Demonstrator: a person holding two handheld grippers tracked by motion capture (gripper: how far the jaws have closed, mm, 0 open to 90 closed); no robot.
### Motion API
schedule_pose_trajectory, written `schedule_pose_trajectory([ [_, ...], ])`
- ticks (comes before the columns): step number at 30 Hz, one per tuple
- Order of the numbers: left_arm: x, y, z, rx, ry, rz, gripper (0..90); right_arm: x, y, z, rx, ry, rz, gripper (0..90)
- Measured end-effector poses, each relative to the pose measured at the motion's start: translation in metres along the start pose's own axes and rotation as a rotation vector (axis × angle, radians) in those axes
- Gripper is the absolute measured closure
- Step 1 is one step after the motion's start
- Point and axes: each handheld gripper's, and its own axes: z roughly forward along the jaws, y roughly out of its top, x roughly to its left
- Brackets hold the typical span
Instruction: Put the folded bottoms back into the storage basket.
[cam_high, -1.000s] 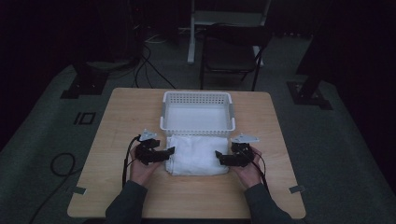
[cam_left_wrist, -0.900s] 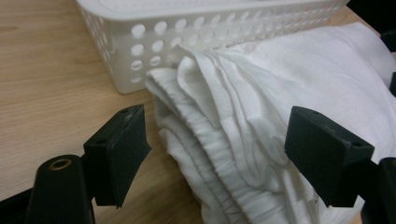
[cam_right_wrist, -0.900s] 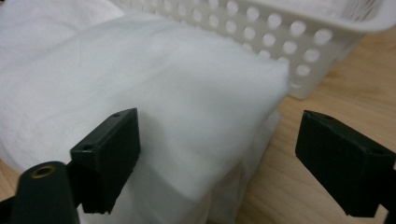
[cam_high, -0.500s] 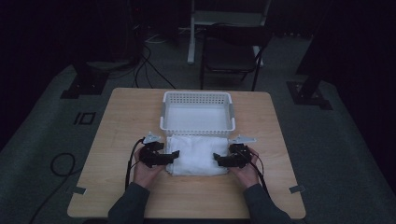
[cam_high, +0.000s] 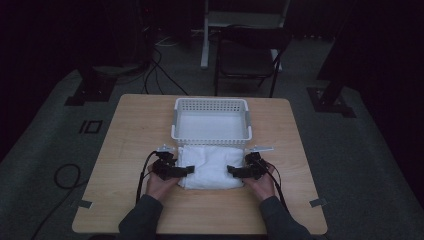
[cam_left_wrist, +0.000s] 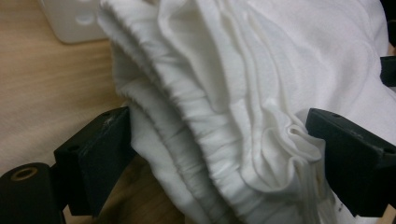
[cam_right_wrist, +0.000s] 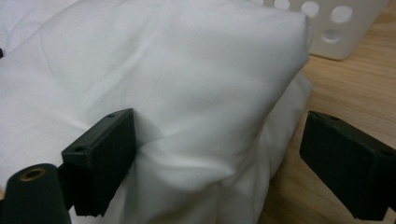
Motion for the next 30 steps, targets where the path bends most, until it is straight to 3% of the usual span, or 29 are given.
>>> schedule_pose_trajectory([
  [4,0.007,-0.002,0.004,0.014,-0.054,-0.043,9.1,-0.005,-0.001,0.004,0.013,0.036,0.042,10.2],
  [7,0.007,-0.002,0.004,0.016,-0.06,-0.032,9.2,-0.007,-0.002,0.006,0.019,0.053,0.063,10.3],
  [13,0.008,-0.003,0.006,0.018,-0.119,-0.035,15.5,-0.014,-0.003,0.009,0.029,0.126,0.1,14.2],
  [19,0.011,-0.001,0.009,0.029,-0.174,-0.059,25.2,-0.021,-0.002,0.012,0.028,0.244,0.145,31.2],
  [25,0.017,-0.002,0.012,0.038,-0.252,-0.105,35.9,-0.025,0.0,0.016,0.041,0.288,0.163,40.0],
  [28,0.019,-0.002,0.012,0.04,-0.264,-0.121,43.2,-0.026,0.001,0.018,0.047,0.302,0.158,45.2],
  [30,0.016,-0.002,0.01,0.032,-0.254,-0.094,47.3,-0.026,0.001,0.017,0.04,0.302,0.143,50.1],
])
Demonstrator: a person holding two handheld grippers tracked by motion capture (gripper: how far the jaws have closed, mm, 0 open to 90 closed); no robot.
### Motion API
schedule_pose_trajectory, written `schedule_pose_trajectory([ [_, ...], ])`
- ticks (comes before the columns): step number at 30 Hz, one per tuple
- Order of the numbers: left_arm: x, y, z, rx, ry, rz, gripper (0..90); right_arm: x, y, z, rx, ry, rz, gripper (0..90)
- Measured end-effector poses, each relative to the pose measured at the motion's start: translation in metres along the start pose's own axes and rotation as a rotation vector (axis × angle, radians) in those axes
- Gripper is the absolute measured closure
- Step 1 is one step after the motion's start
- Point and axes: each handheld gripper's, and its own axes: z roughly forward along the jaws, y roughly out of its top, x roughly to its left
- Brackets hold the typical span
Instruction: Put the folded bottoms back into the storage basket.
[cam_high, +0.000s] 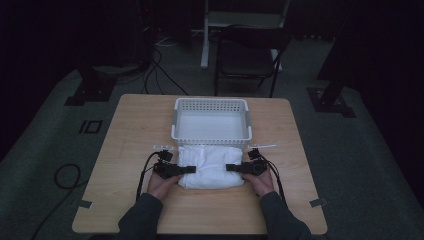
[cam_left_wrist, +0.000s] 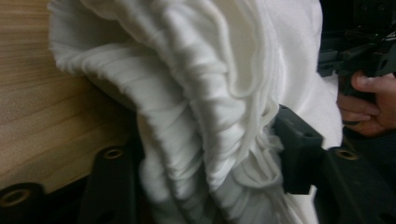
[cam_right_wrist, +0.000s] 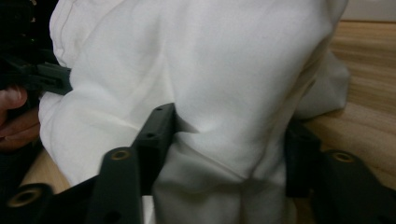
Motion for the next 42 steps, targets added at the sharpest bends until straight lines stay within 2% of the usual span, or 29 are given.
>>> schedule_pose_trajectory([
  [5,-0.006,-0.001,-0.002,-0.011,0.027,0.061,51.8,0.009,-0.002,-0.004,-0.024,-0.043,-0.097,57.9],
  [17,-0.02,-0.004,-0.007,-0.036,0.086,0.167,54.3,0.018,-0.006,-0.01,-0.077,-0.064,-0.18,61.6],
  [28,-0.031,-0.007,-0.012,-0.06,0.121,0.232,54.6,0.027,-0.01,-0.016,-0.124,-0.075,-0.242,61.8],
  [42,-0.042,-0.006,-0.021,-0.089,0.159,0.278,54.6,0.037,-0.009,-0.022,-0.166,-0.084,-0.304,62.0],
])
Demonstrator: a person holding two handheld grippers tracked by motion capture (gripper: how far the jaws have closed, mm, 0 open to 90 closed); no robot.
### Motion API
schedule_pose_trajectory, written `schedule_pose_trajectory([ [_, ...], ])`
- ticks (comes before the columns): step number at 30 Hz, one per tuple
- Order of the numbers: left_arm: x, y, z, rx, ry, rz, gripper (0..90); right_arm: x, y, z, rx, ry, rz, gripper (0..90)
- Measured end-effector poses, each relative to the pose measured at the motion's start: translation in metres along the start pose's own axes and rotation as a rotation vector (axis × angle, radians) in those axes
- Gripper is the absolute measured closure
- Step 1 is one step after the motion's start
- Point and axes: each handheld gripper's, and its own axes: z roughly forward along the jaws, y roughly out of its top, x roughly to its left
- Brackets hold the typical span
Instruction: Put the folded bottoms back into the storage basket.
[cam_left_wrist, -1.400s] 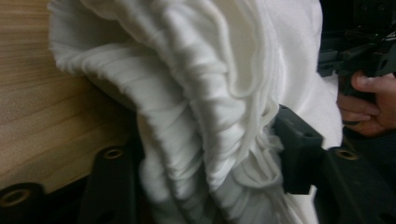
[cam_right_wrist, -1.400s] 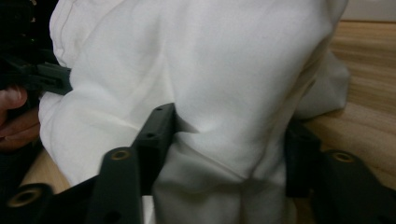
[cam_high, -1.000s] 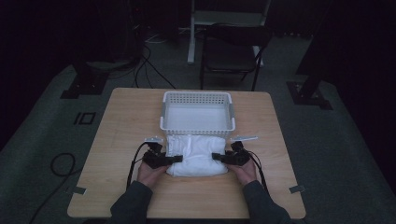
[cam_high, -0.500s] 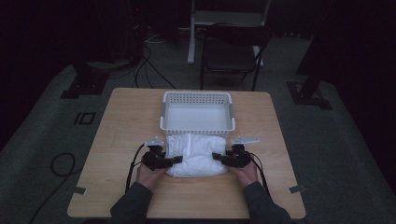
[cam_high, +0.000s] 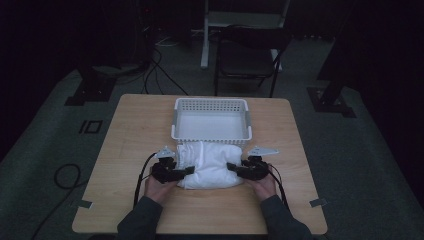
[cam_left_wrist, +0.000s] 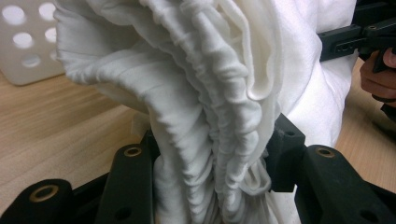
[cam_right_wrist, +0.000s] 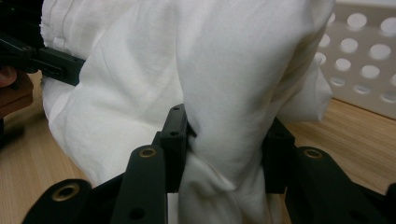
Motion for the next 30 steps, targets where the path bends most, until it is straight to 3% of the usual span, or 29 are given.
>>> schedule_pose_trajectory([
  [16,-0.009,0.006,-0.009,-0.048,0.008,0.04,54.6,0.005,0.008,-0.013,-0.045,0.002,-0.04,62.0],
  [30,-0.013,0.014,-0.02,-0.056,0.012,0.078,54.7,0.013,0.016,-0.02,-0.064,-0.004,-0.07,62.0],
])
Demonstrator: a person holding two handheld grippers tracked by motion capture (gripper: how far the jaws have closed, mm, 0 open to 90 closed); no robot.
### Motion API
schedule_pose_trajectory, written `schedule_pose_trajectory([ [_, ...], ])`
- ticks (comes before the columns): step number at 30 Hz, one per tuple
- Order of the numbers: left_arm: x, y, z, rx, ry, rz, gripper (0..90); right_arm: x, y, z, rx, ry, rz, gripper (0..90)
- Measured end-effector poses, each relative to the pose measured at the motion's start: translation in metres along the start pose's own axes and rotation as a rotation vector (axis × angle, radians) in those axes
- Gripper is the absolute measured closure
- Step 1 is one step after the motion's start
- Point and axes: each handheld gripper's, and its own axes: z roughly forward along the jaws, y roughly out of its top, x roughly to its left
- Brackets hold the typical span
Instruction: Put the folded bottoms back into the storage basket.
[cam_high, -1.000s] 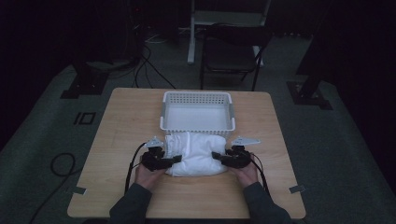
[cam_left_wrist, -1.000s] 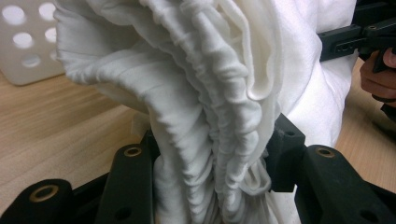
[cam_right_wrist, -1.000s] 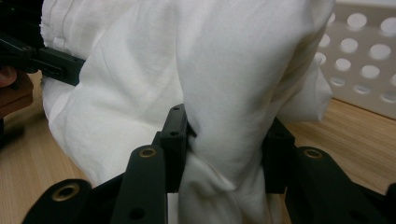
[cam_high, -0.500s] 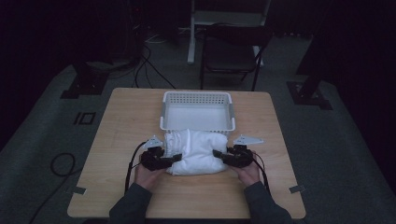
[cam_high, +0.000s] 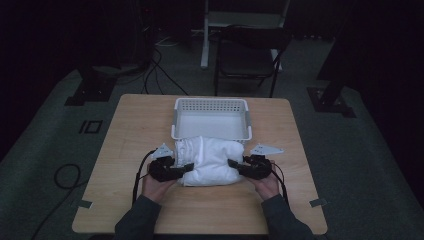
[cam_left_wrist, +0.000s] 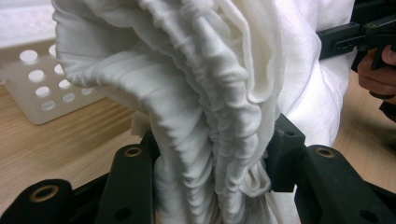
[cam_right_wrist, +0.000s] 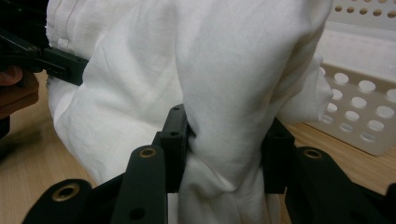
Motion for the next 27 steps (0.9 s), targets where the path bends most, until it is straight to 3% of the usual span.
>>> schedule_pose_trajectory([
  [27,0.001,0.026,-0.013,-0.036,0.002,0.044,54.8,0.005,0.027,-0.009,-0.044,-0.011,-0.052,62.0],
])
